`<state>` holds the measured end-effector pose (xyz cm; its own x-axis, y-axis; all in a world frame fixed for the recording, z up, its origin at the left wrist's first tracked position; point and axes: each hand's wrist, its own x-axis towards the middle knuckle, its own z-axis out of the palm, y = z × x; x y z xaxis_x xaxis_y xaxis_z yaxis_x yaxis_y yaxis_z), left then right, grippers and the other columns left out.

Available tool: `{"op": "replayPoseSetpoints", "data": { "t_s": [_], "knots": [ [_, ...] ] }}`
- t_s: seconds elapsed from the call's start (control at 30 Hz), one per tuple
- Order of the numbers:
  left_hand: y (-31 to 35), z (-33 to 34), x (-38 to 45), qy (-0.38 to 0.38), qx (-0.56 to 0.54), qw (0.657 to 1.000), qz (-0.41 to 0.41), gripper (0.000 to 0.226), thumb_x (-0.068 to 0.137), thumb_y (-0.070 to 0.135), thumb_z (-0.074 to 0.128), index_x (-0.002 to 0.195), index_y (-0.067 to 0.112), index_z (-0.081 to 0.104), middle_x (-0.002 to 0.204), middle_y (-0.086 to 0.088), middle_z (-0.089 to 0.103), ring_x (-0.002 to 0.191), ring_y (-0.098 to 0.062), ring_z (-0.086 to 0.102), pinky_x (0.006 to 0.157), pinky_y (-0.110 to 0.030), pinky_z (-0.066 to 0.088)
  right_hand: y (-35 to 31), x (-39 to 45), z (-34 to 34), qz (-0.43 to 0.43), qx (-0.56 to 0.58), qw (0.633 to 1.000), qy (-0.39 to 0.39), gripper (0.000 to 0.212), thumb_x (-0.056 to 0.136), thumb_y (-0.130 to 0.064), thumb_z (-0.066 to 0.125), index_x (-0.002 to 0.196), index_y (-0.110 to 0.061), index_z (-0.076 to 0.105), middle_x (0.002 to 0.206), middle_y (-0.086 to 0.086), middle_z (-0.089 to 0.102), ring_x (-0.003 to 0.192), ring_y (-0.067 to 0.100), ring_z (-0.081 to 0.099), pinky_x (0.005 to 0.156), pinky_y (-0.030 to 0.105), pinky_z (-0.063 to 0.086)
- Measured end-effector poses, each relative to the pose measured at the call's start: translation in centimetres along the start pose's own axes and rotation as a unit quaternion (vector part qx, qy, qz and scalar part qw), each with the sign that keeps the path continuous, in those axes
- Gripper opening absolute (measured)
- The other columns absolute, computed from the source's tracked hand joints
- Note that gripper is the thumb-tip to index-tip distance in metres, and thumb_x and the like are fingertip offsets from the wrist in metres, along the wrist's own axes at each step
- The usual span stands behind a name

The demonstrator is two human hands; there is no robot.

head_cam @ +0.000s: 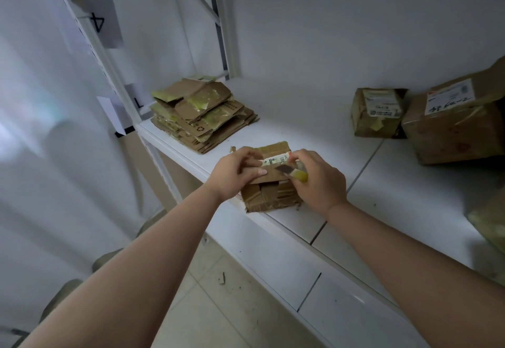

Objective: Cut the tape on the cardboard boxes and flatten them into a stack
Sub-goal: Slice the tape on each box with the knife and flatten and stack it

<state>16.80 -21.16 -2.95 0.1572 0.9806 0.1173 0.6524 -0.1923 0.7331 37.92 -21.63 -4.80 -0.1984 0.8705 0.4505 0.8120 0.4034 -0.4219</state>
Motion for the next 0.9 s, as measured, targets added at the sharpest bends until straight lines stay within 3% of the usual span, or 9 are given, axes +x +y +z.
{"op": "replayPoseSetpoints", "data": {
  "t_s": [0.1, 0.2, 0.33, 0.4, 0.47, 0.53, 0.73, 0.9],
  "knots": [
    [0.4, 1.5, -0.6, 0.032, 0.153, 0.987, 0.033, 0.036, 0.096, 0.044, 0.049, 0.130, 0.036, 0.050, 0.118, 0.011, 0.061, 0.108, -0.014, 0.058, 0.086, -0.040, 0.051, 0.4, -0.9, 1.0, 0.029, 0.001, 1.000, 0.002, 0.029, 0.088, -0.031, 0.064, 0.116, -0.026, 0.061, 0.118, -0.006, 0.063, 0.090, 0.024, 0.064, 0.063, 0.027, 0.046],
    [0.1, 2.6, -1.5, 0.030, 0.267, 0.962, 0.049, 0.043, 0.097, 0.056, 0.030, 0.136, 0.043, 0.042, 0.128, 0.008, 0.047, 0.117, -0.016, 0.047, 0.079, -0.037, 0.049, 0.5, -2.0, 1.6, 0.040, 0.002, 0.999, -0.004, 0.046, 0.085, -0.048, 0.064, 0.126, -0.030, 0.055, 0.121, -0.009, 0.063, 0.095, 0.020, 0.065, 0.066, 0.026, 0.047],
    [-0.8, 2.9, -2.3, 0.034, 0.326, 0.942, 0.072, 0.063, 0.085, 0.064, 0.049, 0.139, 0.036, 0.035, 0.136, 0.004, 0.038, 0.127, -0.017, 0.036, 0.082, -0.038, 0.048, -0.2, -2.4, 2.0, 0.054, -0.002, 0.998, -0.019, 0.057, 0.082, -0.053, 0.064, 0.132, -0.030, 0.047, 0.123, -0.009, 0.062, 0.098, 0.020, 0.064, 0.064, 0.025, 0.041],
    [-0.8, 3.6, -2.2, 0.056, 0.352, 0.933, 0.053, 0.061, 0.085, 0.054, 0.057, 0.139, 0.033, 0.037, 0.135, 0.002, 0.039, 0.128, -0.021, 0.038, 0.101, -0.045, 0.038, -0.7, -2.4, 2.2, 0.072, -0.021, 0.997, -0.017, 0.055, 0.084, -0.050, 0.064, 0.132, -0.028, 0.046, 0.117, -0.006, 0.065, 0.095, 0.023, 0.064, 0.061, 0.025, 0.037],
    [-0.5, 4.4, -1.8, 0.097, 0.350, 0.931, 0.030, 0.053, 0.088, 0.048, 0.056, 0.136, 0.030, 0.042, 0.132, 0.001, 0.043, 0.126, -0.023, 0.041, 0.114, -0.053, 0.017, -1.3, -2.2, 2.4, 0.103, -0.024, 0.994, -0.018, 0.055, 0.083, -0.054, 0.063, 0.128, -0.028, 0.046, 0.111, -0.005, 0.066, 0.091, 0.025, 0.064, 0.060, 0.026, 0.035],
    [-0.4, 4.9, -1.5, 0.127, 0.307, 0.943, 0.006, 0.044, 0.090, 0.040, 0.056, 0.131, 0.028, 0.048, 0.128, 0.001, 0.046, 0.124, -0.024, 0.043, 0.116, -0.054, 0.011, -1.8, -1.9, 2.4, 0.130, -0.022, 0.991, -0.019, 0.054, 0.080, -0.057, 0.063, 0.121, -0.026, 0.047, 0.107, -0.005, 0.067, 0.088, 0.025, 0.064, 0.059, 0.026, 0.034],
    [-0.4, 5.4, -0.7, 0.173, 0.221, 0.960, -0.015, 0.033, 0.084, 0.022, 0.062, 0.117, 0.020, 0.060, 0.113, -0.003, 0.055, 0.111, -0.027, 0.047, 0.110, -0.048, 0.028, -2.1, -2.0, 2.9, 0.134, -0.021, 0.990, -0.030, 0.047, 0.084, -0.043, 0.061, 0.125, -0.025, 0.044, 0.108, -0.004, 0.065, 0.087, 0.024, 0.062, 0.060, 0.026, 0.035],
    [-0.3, 4.8, -1.1, 0.062, 0.173, 0.982, 0.036, 0.060, 0.071, 0.022, 0.064, 0.129, 0.015, 0.051, 0.120, -0.006, 0.045, 0.115, -0.024, 0.039, 0.099, -0.033, 0.037, -0.8, -2.5, 1.1, 0.124, -0.005, 0.989, -0.083, 0.054, 0.084, -0.030, 0.057, 0.135, -0.029, 0.039, 0.106, -0.001, 0.064, 0.085, 0.027, 0.060, 0.061, 0.026, 0.036]
  ]
}}
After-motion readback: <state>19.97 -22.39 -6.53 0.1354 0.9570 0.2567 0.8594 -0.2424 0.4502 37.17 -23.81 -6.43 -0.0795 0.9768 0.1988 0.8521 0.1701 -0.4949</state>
